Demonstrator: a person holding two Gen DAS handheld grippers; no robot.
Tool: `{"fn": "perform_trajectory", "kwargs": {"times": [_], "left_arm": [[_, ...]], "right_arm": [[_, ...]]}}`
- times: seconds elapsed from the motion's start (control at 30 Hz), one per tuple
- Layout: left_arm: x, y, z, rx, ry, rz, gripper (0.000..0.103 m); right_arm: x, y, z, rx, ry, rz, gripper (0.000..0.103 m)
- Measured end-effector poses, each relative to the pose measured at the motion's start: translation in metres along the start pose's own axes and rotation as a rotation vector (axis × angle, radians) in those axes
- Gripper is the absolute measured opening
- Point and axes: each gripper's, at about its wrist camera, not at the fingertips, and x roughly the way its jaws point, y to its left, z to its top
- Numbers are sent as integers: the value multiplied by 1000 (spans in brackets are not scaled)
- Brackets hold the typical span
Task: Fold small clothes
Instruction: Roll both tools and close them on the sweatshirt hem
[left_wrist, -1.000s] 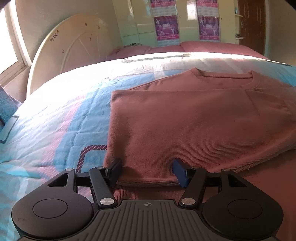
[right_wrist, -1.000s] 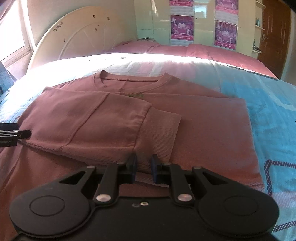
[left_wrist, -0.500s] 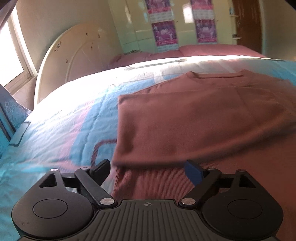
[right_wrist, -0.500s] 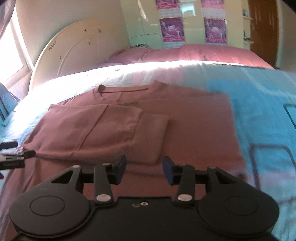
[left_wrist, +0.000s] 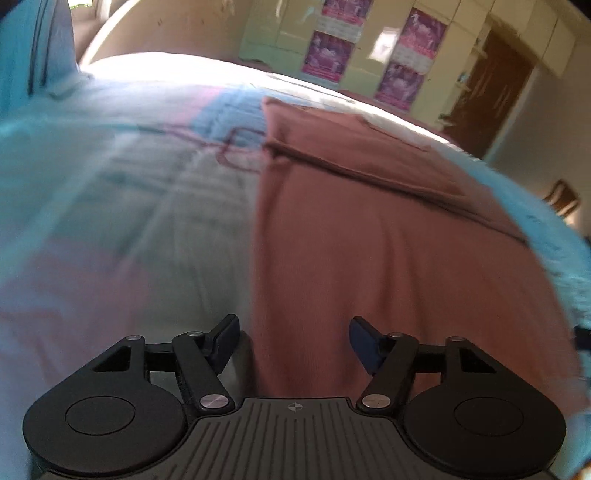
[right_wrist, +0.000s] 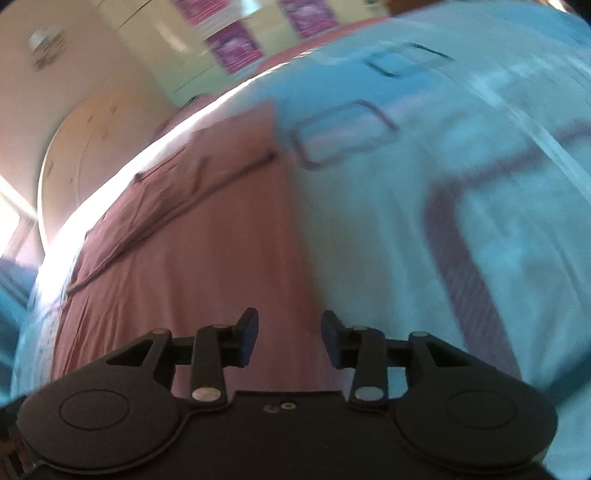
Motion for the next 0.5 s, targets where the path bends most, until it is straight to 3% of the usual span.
{"fn": "perform_trajectory", "kwargs": {"times": [0.3, 0.4, 0.5], "left_arm": [[-13, 36, -33, -224, 20, -259, 65], [-16, 37, -47, -247, 34, -309, 62], [-13, 30, -48, -227, 33, -308, 57]], "right_arm": [[-22, -32, -48, 177, 1, 180, 39], [-27, -33, -60, 183, 17, 229, 39], [-25, -29, -65, 172, 22, 247, 34]]}}
